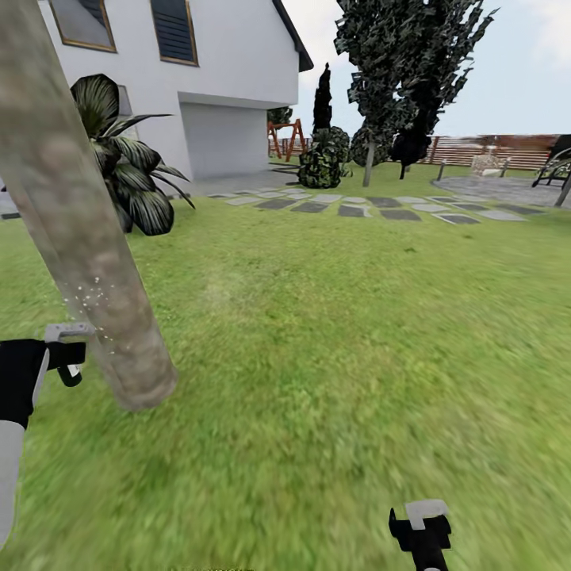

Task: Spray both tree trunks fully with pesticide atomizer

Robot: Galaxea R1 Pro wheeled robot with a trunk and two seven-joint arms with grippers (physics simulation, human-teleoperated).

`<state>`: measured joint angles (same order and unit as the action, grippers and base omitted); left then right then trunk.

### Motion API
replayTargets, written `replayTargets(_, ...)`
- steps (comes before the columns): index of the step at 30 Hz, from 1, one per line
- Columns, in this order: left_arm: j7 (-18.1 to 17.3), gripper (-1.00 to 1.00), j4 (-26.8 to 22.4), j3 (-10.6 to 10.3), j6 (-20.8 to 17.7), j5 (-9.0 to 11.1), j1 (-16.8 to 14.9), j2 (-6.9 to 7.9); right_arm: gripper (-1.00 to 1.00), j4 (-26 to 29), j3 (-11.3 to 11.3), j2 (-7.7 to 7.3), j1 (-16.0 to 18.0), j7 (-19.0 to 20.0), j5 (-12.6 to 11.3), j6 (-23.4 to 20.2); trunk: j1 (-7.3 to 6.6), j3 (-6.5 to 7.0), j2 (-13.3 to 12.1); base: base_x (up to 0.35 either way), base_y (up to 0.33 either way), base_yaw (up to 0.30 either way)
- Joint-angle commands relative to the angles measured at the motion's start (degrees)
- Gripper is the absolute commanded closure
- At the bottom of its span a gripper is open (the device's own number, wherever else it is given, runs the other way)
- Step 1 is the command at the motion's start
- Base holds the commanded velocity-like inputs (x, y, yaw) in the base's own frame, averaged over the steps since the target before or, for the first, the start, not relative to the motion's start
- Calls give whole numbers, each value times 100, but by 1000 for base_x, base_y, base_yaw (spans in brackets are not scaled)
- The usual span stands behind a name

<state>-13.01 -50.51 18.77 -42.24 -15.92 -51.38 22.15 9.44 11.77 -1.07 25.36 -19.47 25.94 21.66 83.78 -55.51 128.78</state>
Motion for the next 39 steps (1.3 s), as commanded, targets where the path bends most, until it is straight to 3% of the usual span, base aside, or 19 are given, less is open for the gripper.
replayTargets(1, 71, 100, -4, 9, -21, -27, 1, 16, -100, -9, 45, 1, 4, -13, 60, 22, -1, -5, 2, 0, 0, 275)
replayTargets(9, 255, 100, -3, -31, -21, -3, -3, -24, -100, -7, 45, 1, 4, -13, 60, 22, -1, -5, 2, 23, -25, 99)
replayTargets(29, 267, 100, 65, -26, -12, -24, 6, -37, -100, -4, 45, -2, 4, -13, 60, 27, -1, -5, 2, 108, -244, 0)
replayTargets(37, 354, 100, 414, 35, 30, -12, 282, -20, -100, -4, 45, 1, 4, -13, 60, 31, -1, -5, 2, 141, -266, 195)
replayTargets(39, 553, 100, 517, 187, 51, 5, 305, -18, -100, -4, 45, 1, 4, -13, 60, 31, -1, -5, 2, 198, -225, 276)
